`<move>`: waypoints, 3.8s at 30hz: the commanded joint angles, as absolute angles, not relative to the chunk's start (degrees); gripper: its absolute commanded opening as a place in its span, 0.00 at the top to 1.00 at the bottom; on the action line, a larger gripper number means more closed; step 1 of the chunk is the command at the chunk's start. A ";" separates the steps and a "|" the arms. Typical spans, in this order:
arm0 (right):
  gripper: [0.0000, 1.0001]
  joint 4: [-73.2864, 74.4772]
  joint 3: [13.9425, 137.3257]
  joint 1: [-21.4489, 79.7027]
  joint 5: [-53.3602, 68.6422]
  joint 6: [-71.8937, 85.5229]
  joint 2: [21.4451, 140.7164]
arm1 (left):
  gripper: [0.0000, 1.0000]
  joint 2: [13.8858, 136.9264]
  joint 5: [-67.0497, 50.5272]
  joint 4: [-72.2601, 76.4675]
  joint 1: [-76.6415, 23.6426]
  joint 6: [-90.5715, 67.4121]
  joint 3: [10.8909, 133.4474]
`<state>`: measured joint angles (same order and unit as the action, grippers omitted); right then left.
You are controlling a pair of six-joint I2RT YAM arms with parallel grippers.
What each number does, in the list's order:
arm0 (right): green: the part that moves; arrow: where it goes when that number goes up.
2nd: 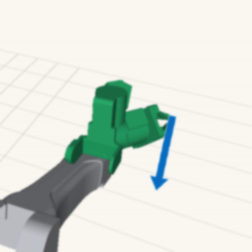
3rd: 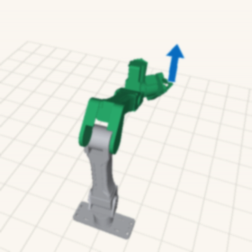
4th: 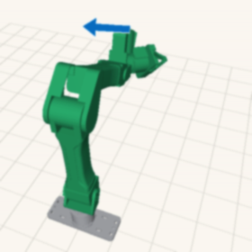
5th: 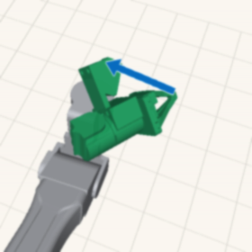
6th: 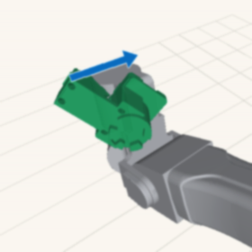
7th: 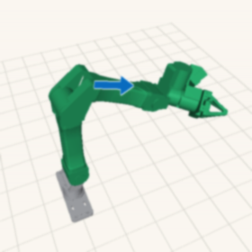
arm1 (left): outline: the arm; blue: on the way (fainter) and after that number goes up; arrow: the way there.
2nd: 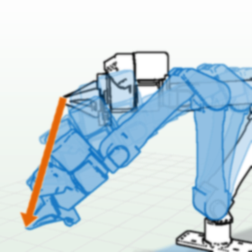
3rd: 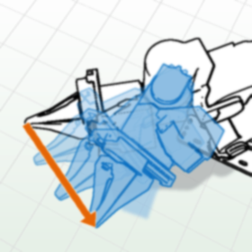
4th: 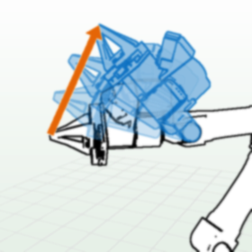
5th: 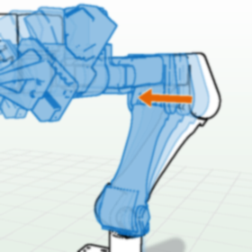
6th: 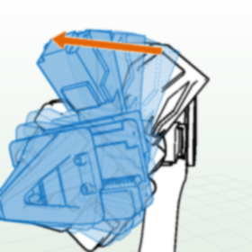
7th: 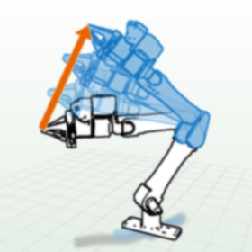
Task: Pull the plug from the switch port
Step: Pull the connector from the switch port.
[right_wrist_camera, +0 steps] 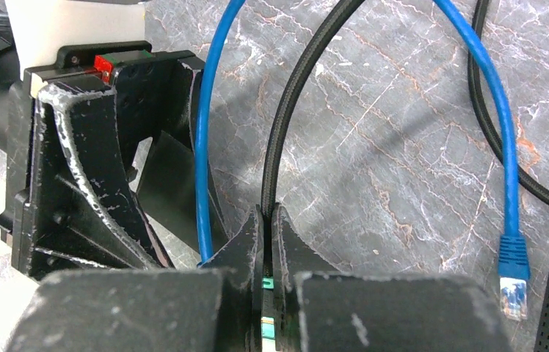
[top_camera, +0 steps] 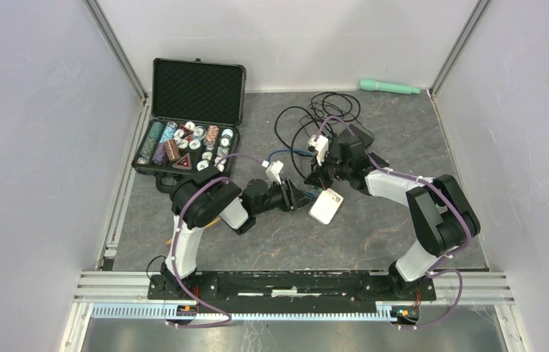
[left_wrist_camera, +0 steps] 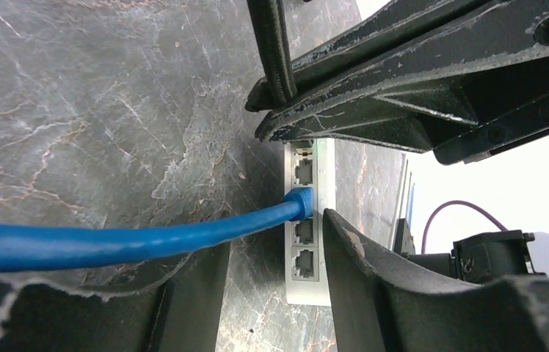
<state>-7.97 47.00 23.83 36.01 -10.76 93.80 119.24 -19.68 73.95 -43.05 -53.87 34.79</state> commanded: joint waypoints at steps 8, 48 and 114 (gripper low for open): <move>1.00 -9.91 47.34 23.50 37.00 -11.31 94.96 | 0.58 123.64 -24.69 79.89 -43.58 -55.33 38.47; 1.00 -8.22 47.37 23.53 37.18 -13.36 95.75 | 0.65 124.87 -25.44 84.11 -43.57 -57.55 40.51; 1.00 -2.72 51.01 21.72 35.35 -17.94 96.38 | 0.98 114.69 -25.57 71.33 -41.86 -44.04 37.69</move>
<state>-4.58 47.94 22.74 35.35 -15.55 95.74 120.64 -23.35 72.60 -42.35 -54.30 38.70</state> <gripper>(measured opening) 0.023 0.207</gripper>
